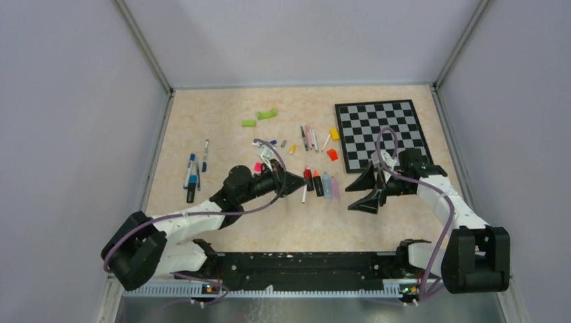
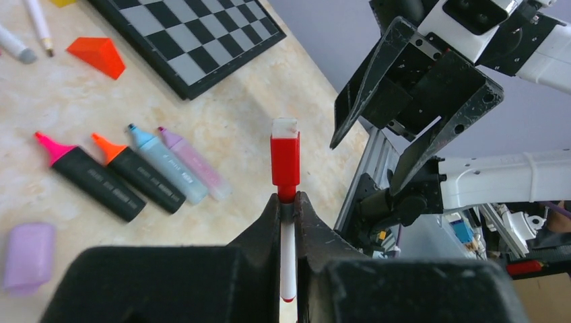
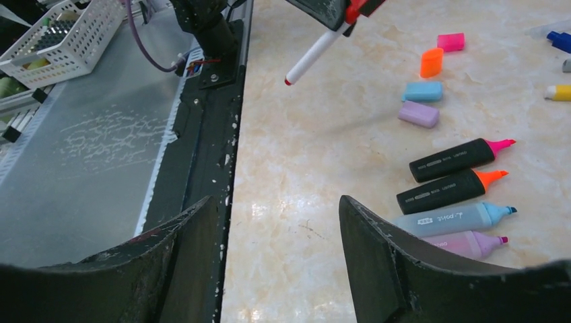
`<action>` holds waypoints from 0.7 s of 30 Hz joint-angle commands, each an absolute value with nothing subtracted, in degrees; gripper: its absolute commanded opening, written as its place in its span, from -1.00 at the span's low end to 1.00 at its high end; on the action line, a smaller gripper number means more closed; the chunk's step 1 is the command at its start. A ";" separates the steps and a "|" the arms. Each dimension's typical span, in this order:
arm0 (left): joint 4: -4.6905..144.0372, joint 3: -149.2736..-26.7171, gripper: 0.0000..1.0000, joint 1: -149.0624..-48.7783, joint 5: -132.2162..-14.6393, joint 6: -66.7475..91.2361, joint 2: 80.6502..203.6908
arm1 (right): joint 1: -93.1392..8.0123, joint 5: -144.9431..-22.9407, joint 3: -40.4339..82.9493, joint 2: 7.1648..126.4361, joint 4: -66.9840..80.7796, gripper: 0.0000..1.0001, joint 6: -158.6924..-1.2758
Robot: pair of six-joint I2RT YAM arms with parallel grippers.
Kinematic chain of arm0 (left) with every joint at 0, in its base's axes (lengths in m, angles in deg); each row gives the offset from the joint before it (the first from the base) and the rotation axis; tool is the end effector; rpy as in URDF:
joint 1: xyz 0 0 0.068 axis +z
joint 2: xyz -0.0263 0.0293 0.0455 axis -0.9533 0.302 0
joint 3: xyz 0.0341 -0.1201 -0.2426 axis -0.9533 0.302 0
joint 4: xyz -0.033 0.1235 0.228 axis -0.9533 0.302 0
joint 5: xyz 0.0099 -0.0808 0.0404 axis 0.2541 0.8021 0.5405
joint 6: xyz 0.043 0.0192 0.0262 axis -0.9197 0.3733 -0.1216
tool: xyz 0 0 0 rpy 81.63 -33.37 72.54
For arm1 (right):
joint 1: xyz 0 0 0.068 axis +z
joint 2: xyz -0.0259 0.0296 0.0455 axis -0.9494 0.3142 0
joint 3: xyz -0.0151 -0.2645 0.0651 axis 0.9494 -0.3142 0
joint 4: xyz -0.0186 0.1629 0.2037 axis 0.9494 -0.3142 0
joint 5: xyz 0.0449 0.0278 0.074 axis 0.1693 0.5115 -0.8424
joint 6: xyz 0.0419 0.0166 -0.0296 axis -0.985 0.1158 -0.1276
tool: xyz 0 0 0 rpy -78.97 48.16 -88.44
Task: Open the pen caps
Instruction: Pick up the pen from the center of the board.
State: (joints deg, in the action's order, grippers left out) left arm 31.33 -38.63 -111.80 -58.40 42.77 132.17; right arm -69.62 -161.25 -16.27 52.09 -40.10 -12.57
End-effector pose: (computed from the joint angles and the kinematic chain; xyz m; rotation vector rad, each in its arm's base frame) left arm 0.1748 -0.1616 0.2279 0.3088 1.7762 -1.3877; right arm 0.1758 0.0419 0.2174 -1.1389 1.4676 1.3624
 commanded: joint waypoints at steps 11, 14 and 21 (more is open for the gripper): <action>11.14 -50.43 -1.00 -124.32 -72.71 41.50 147.78 | -59.53 -148.50 -12.34 49.10 -10.73 0.21 -58.82; 9.98 -50.90 -1.00 -125.40 -74.35 41.70 149.00 | -59.25 -152.19 -15.42 48.75 -1.35 0.19 -67.82; 8.86 -52.62 -1.00 -127.40 -76.60 41.75 151.06 | -57.69 -152.00 -19.48 49.61 12.01 0.15 -80.71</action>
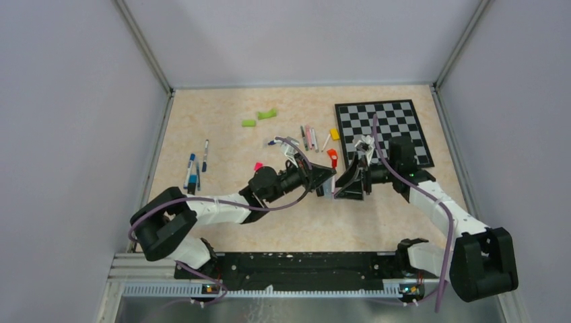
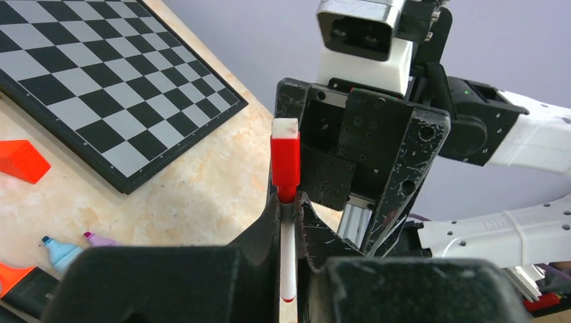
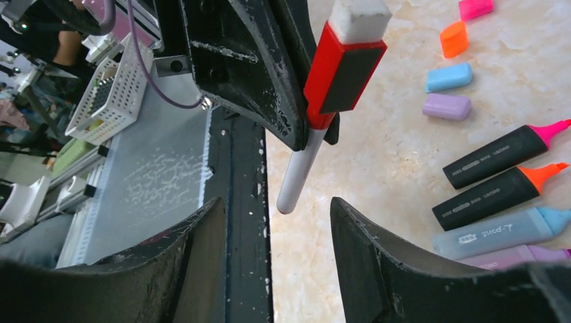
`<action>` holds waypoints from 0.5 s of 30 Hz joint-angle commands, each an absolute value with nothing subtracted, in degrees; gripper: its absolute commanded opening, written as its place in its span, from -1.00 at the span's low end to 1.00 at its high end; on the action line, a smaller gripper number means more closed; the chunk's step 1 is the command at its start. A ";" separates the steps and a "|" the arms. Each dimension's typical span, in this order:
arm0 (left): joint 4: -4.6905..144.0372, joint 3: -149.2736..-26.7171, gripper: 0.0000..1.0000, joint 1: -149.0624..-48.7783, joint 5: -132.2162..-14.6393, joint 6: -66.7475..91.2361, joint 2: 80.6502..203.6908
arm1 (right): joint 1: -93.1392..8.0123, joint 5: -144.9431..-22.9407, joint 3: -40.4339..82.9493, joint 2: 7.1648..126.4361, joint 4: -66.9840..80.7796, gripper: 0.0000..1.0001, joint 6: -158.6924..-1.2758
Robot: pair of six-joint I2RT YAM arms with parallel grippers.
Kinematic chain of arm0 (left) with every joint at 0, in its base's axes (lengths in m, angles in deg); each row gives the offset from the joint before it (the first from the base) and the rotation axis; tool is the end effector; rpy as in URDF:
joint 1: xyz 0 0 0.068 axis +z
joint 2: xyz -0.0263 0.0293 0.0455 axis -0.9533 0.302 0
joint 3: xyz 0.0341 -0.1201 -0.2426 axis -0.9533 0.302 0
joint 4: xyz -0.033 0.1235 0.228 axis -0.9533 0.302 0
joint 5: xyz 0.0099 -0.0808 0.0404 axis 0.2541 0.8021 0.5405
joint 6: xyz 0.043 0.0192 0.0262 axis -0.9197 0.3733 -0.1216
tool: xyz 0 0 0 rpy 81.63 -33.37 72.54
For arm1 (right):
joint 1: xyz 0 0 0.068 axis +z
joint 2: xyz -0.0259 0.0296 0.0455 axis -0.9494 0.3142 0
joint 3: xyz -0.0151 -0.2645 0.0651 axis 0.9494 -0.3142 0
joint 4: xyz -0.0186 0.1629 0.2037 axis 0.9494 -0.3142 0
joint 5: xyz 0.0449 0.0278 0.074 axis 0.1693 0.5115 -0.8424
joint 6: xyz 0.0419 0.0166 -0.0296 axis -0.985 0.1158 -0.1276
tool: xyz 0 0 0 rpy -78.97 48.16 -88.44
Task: Open the pen caps
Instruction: Pick up the pen from the center of the board.
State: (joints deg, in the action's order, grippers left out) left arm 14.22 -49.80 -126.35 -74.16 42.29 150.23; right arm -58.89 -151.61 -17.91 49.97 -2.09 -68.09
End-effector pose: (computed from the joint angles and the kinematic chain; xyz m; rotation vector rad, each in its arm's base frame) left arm 0.1746 -0.2475 0.2439 0.2920 1.5778 -1.4355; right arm 0.2030 0.0815 0.2397 -0.9963 1.7377 1.5031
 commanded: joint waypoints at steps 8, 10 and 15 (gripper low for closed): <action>7.80 -52.92 -1.00 -128.32 -77.64 42.09 152.36 | -57.29 -151.57 -21.79 50.33 24.08 0.01 -92.29; 7.71 -53.15 -1.00 -128.39 -77.56 42.11 152.42 | -57.33 -151.33 -22.17 50.36 25.15 -0.06 -92.97; 7.42 -53.31 -1.00 -128.56 -77.40 42.58 152.53 | -57.30 -151.01 -22.82 50.82 27.65 -0.50 -94.90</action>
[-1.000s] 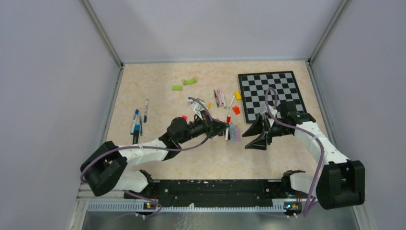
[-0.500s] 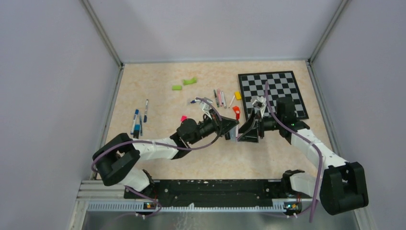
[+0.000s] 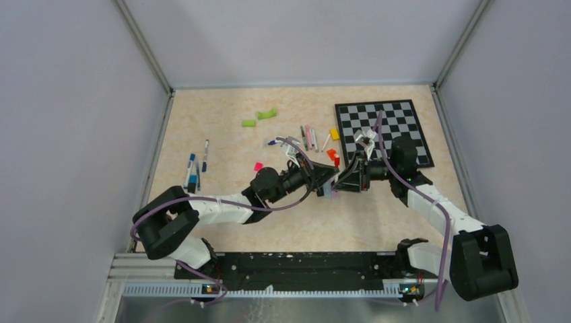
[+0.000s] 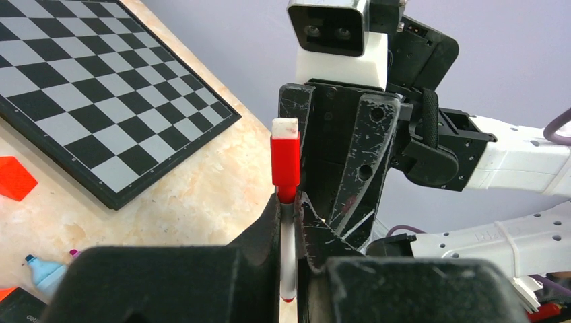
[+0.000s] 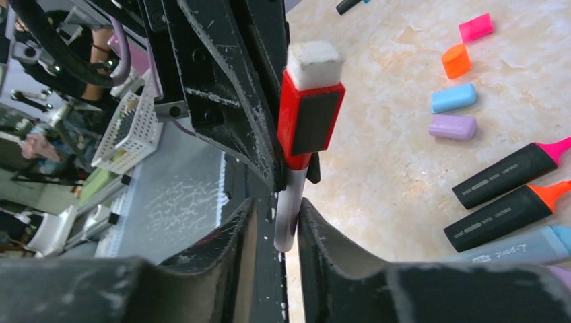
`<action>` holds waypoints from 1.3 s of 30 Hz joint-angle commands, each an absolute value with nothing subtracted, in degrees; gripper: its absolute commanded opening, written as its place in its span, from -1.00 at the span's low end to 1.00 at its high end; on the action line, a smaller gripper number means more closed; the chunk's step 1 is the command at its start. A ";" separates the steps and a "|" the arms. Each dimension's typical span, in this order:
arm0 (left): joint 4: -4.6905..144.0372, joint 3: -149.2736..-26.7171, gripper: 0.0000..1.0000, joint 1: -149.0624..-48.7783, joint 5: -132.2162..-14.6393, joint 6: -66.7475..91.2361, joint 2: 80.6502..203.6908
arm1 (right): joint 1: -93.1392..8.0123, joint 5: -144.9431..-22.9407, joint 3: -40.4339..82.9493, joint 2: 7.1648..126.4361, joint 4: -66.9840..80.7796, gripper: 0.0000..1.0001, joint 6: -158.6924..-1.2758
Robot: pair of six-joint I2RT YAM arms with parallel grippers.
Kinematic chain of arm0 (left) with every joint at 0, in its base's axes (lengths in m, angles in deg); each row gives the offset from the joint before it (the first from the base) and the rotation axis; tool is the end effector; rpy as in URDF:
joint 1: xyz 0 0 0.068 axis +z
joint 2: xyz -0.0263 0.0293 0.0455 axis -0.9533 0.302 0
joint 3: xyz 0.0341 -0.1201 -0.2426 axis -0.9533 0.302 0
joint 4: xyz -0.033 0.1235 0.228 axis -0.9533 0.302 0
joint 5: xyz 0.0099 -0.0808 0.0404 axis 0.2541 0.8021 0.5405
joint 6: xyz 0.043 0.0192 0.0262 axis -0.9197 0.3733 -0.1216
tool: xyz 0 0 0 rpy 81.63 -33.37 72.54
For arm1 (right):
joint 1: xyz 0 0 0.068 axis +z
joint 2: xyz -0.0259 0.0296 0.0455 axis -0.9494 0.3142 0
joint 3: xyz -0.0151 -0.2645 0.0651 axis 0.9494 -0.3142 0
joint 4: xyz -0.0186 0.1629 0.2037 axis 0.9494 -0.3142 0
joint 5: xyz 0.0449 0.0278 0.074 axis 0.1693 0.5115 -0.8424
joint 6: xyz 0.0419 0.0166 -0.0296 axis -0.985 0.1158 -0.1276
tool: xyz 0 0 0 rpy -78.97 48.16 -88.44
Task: Open the pen caps
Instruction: Pick up the pen from the center of the board.
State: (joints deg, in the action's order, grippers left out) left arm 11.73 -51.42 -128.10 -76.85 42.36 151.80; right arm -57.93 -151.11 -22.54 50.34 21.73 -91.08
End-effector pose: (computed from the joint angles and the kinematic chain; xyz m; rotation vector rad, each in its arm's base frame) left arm 0.1721 -0.2574 0.2496 0.2674 1.5308 -1.4476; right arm 0.2096 0.0867 0.2433 -0.8738 1.7348 1.5861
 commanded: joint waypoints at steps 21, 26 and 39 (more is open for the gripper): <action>19.01 -46.44 0.97 -124.08 -74.60 39.17 135.98 | -57.34 -157.69 -21.50 49.70 8.29 -1.00 -73.85; 21.77 -49.92 0.97 -121.86 -67.45 44.17 139.44 | -57.35 -157.44 -21.47 50.28 7.68 -1.00 -73.50; 22.33 -57.60 0.37 -122.46 -62.15 46.32 148.97 | -57.31 -156.67 -21.68 51.53 7.58 -1.00 -73.49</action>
